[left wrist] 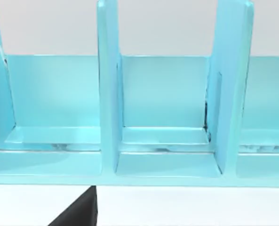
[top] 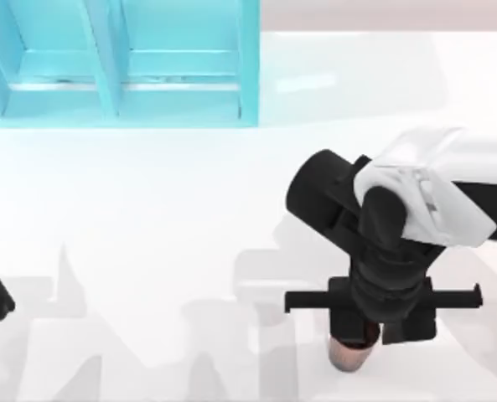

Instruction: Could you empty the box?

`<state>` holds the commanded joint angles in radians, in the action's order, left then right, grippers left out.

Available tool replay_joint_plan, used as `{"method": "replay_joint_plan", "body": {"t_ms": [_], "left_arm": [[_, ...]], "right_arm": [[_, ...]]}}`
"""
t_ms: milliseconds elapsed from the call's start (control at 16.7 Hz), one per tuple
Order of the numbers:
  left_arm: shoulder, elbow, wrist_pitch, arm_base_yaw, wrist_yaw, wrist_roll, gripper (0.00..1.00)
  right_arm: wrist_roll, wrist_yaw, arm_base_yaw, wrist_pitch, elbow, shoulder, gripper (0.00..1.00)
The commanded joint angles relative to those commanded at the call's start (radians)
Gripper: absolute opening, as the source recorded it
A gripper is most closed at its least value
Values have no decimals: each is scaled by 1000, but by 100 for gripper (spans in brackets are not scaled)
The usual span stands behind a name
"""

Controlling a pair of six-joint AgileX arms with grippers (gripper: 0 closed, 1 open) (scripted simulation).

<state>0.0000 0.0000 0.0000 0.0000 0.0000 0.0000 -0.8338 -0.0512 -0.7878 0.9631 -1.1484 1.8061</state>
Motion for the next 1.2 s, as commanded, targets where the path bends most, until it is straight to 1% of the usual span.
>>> {"method": "replay_joint_plan", "body": {"t_ms": [360,420,960,1080,1200], "left_arm": [[0,0,0,0,0,0,100],[0,0,0,0,0,0,100],[0,0,0,0,0,0,100],[0,0,0,0,0,0,100],[0,0,0,0,0,0,100]], "right_arm": [[0,0,0,0,0,0,98],[0,0,0,0,0,0,100],[0,-1,1,3,-3,-1,100],[-2,-4,1,41,-38,-4,100],[-3,-5,0,121,-101,-19,100]]}}
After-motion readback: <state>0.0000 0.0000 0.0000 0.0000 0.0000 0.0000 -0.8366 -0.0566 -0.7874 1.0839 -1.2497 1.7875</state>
